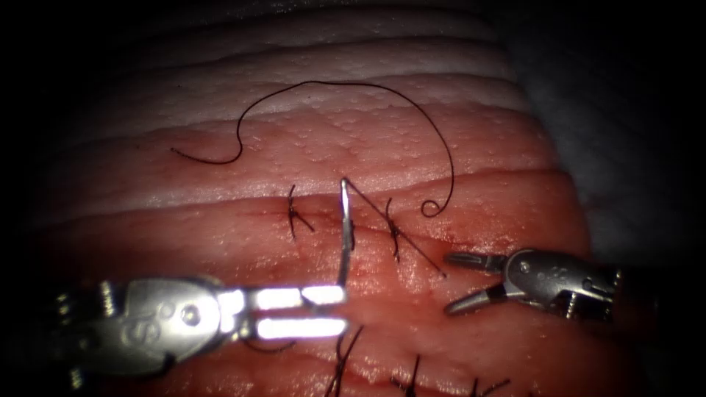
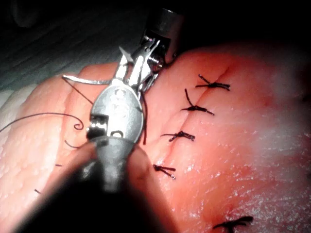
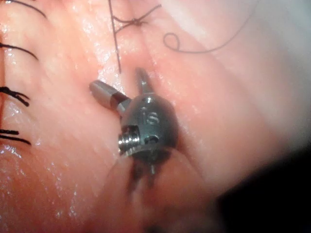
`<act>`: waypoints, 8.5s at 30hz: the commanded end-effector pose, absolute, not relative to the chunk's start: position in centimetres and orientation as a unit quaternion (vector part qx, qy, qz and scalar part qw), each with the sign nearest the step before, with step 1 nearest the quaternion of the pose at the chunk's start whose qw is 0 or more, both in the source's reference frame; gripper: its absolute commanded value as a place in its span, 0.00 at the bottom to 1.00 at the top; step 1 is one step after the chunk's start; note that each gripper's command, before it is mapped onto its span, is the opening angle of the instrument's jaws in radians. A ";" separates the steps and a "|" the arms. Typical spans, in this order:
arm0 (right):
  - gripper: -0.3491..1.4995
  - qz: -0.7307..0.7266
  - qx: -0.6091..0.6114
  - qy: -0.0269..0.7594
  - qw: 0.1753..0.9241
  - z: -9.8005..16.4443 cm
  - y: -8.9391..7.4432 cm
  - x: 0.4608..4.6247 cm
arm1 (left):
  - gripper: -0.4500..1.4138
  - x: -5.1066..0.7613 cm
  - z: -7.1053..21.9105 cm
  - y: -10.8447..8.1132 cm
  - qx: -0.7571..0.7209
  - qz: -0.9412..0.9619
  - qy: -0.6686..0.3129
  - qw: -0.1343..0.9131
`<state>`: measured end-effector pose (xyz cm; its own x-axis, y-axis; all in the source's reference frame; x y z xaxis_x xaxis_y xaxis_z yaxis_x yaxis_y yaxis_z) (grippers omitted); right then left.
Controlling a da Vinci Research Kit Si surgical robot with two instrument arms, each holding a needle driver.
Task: Wound Closure
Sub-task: Pull needle the rest of the way through using left grasper, then with right hand, grab and pull suture away from wound repeatedly until a short tail remains, then pick up tail with right gripper and pull slightly
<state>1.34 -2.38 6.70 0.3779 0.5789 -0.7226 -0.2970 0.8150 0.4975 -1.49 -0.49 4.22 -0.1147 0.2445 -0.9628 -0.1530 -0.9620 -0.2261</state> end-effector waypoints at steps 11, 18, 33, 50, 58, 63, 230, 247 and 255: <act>0.56 0.322 0.135 0.511 0.786 6.4 -2.2 1.53 | 0.00 -1.69 4.2 -0.8 -0.647 0.758 -0.038 0.075; 0.34 0.326 0.138 0.505 0.787 6.3 -2.2 1.69 | 0.00 -1.71 4.2 -0.8 -0.652 0.754 -0.044 0.067; 0.00 0.405 0.159 0.417 0.798 5.7 -2.8 1.72 | 0.00 -1.45 4.2 -1.1 -0.659 0.745 -0.065 0.079; 0.79 0.265 0.084 0.515 0.811 5.0 -2.8 2.36 | 0.00 -1.02 4.0 -1.4 -0.643 0.754 -0.051 0.129; 0.87 0.236 0.026 0.498 0.834 5.2 -2.4 1.86 | 0.00 -0.60 3.9 -1.1 -0.620 0.762 -0.007 0.189; 0.86 0.222 0.013 0.486 0.845 5.4 -2.2 1.78 | 0.00 -0.55 4.0 -1.0 -0.611 0.767 -0.002 0.194; 0.65 0.160 -0.087 0.575 0.797 6.0 -1.4 1.46 | 0.00 -0.07 6.2 0.1 -0.550 0.794 0.018 0.259; 0.00 0.236 0.044 0.548 0.801 6.2 -1.2 1.52 | 0.00 -0.06 6.2 0.1 -0.550 0.794 0.016 0.258; 0.00 0.396 0.206 0.472 0.760 6.3 -1.0 1.52 | 0.00 -0.06 6.2 0.1 -0.548 0.796 0.014 0.256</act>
<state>1.42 -1.00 6.22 0.2411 0.8061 -0.5404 -0.4106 0.5893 0.6958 -0.01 0.08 6.17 -0.2685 0.3927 -0.8796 -0.4236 -0.8682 -0.2583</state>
